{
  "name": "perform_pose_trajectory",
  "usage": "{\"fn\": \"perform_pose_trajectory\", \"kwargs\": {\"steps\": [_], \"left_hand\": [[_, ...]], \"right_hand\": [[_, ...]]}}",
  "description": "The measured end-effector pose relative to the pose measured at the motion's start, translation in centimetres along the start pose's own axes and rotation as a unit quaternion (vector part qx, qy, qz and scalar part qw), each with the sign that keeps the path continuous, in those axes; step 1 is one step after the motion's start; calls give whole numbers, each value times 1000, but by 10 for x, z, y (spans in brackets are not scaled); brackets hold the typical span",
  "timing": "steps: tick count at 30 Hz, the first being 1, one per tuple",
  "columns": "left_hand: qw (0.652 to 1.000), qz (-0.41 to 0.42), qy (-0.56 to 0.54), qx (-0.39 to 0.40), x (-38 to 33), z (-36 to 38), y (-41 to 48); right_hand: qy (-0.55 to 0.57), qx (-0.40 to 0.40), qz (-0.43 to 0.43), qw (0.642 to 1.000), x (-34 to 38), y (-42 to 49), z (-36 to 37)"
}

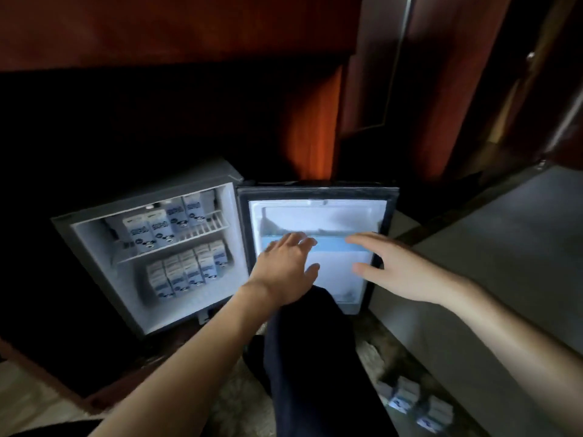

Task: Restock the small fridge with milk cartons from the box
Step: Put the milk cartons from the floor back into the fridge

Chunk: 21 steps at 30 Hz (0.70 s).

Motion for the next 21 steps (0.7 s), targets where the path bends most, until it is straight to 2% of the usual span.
{"fn": "perform_pose_trajectory", "kwargs": {"steps": [8, 15, 21], "left_hand": [[992, 100, 1, 83, -116, 78, 39], [984, 92, 14, 152, -142, 160, 65], [969, 118, 47, 210, -160, 232, 78]], "right_hand": [[-7, -14, 82, 997, -95, -75, 17], [3, 13, 163, 987, -178, -109, 57], [54, 35, 232, 971, -246, -133, 128]]}}
Point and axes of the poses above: each hand's wrist, its own y-axis towards the middle knuckle, its own z-axis out of the palm, x = y × z, the point moved 7 cm from there along y, towards the middle knuckle, and after that the axes turned 7 degrees about x, right-handed, at the moved point
